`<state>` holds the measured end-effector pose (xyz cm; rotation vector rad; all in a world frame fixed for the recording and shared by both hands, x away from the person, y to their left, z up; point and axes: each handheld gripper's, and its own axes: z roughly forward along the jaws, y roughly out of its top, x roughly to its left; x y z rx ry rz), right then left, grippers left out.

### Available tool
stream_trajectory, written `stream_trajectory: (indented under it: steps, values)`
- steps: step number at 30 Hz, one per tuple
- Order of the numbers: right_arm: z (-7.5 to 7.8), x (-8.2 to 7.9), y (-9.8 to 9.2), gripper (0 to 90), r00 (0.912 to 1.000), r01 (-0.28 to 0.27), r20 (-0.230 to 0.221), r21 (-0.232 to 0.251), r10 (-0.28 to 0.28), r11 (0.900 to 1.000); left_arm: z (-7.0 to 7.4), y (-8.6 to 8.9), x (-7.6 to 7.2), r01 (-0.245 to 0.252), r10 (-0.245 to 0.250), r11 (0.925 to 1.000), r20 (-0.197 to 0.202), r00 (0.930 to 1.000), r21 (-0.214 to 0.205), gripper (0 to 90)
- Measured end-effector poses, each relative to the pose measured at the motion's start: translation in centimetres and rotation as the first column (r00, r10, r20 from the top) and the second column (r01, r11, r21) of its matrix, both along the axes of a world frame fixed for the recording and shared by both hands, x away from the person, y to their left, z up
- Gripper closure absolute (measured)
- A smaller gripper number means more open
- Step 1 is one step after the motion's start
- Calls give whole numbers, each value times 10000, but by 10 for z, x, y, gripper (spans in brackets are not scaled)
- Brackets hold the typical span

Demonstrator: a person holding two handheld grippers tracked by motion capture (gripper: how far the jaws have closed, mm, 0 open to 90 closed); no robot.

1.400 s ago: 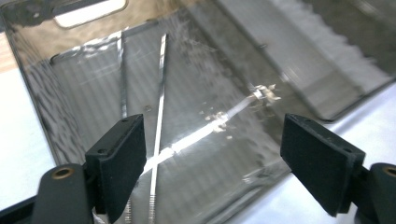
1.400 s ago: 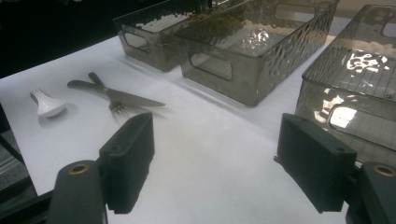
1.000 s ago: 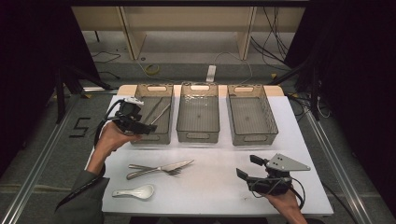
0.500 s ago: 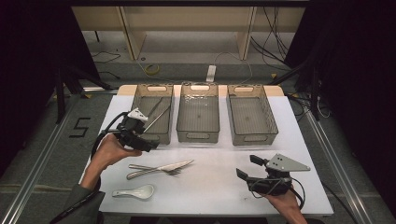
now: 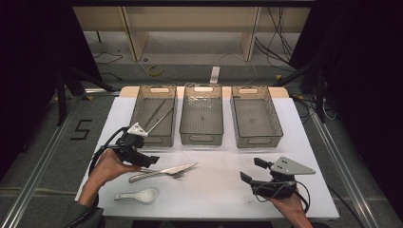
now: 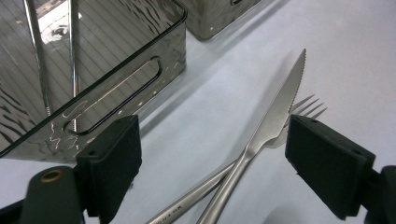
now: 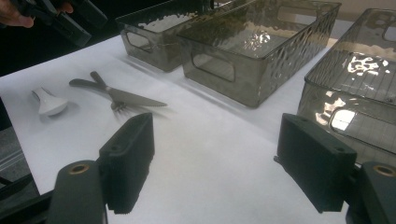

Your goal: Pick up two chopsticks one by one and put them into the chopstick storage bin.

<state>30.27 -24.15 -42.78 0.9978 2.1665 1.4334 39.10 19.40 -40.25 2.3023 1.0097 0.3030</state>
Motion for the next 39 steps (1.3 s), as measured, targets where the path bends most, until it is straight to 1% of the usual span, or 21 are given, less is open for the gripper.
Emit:
stream_trajectory:
  steps: [2, 4, 8, 9, 12, 15, 19, 21, 23, 25, 26, 29, 32, 38, 39]
  values:
    - [-1, 0, 0, 283, 10000, 4, -22, -15, -4, 10000, -3, -1, -2, 111, -111, 9999, -64, 9999, 12, 182]
    - [0, 0, 0, 283, 10000, -3, -6, -13, 3, 10000, -4, -3, -4, 200, -199, 9997, -112, 9997, 123, 181]
    - [-1, 0, 0, 283, 10000, 23, -16, -9, -23, 10000, -5, -3, -6, 331, -329, 9994, -232, 9992, 101, 178]
    - [-1, 1, 0, 283, 10000, 19, -21, 0, -19, 10000, -6, -3, -7, 315, -314, 9995, -239, 9992, 40, 178]
    - [-1, 1, 0, 283, 10000, -9, 8, -11, 9, 10000, -8, 0, -9, 389, -382, 9991, -372, 9986, 181, 178]
    - [-1, 1, 0, 283, 10000, -18, -22, 6, 18, 10000, -12, 1, -11, 368, -351, 9986, -438, 9984, 378, 178]
    - [-1, 1, -1, 283, 10000, -15, -22, 7, 15, 10000, -15, -1, -15, 447, -422, 9980, -571, 9975, 438, 177]
    - [-1, 1, -1, 283, 10000, 2, -11, 23, -2, 10000, -18, 1, -18, 491, -464, 9979, -627, 9970, 430, 175]
    - [-1, 1, -1, 283, 10000, 17, -14, 14, -17, 10000, -20, 3, -21, 436, -405, 9979, -642, 9971, 478, 175]
    - [-1, 1, -1, 283, 10000, 12, -16, -4, -12, 10000, -22, 4, -22, 457, -420, 9978, -738, 9964, 484, 175]
    - [-1, 1, -1, 283, 10000, 3, -23, -2, -3, 10000, -22, 4, -23, 397, -364, 9983, -729, 9967, 438, 175]
    - [-1, 1, -1, 283, 10000, 21, -7, 6, -21, 10000, -23, 2, -26, 483, -456, 9982, -755, 9961, 345, 175]
    - [-1, 1, -2, 283, 10000, 48, -16, -23, -48, 10000, -26, 0, -29, 519, -485, 9978, -790, 9957, 419, 175]
    - [-2, 2, -2, 283, 10000, 75, -32, -32, -75, 10000, -31, 4, -33, 460, -408, 9974, -901, 9951, 562, 174]
    - [-2, 2, -1, 283, 10000, 70, -23, -36, -70, 10000, -31, 4, -33, 479, -420, 9968, -917, 9949, 636, 175]
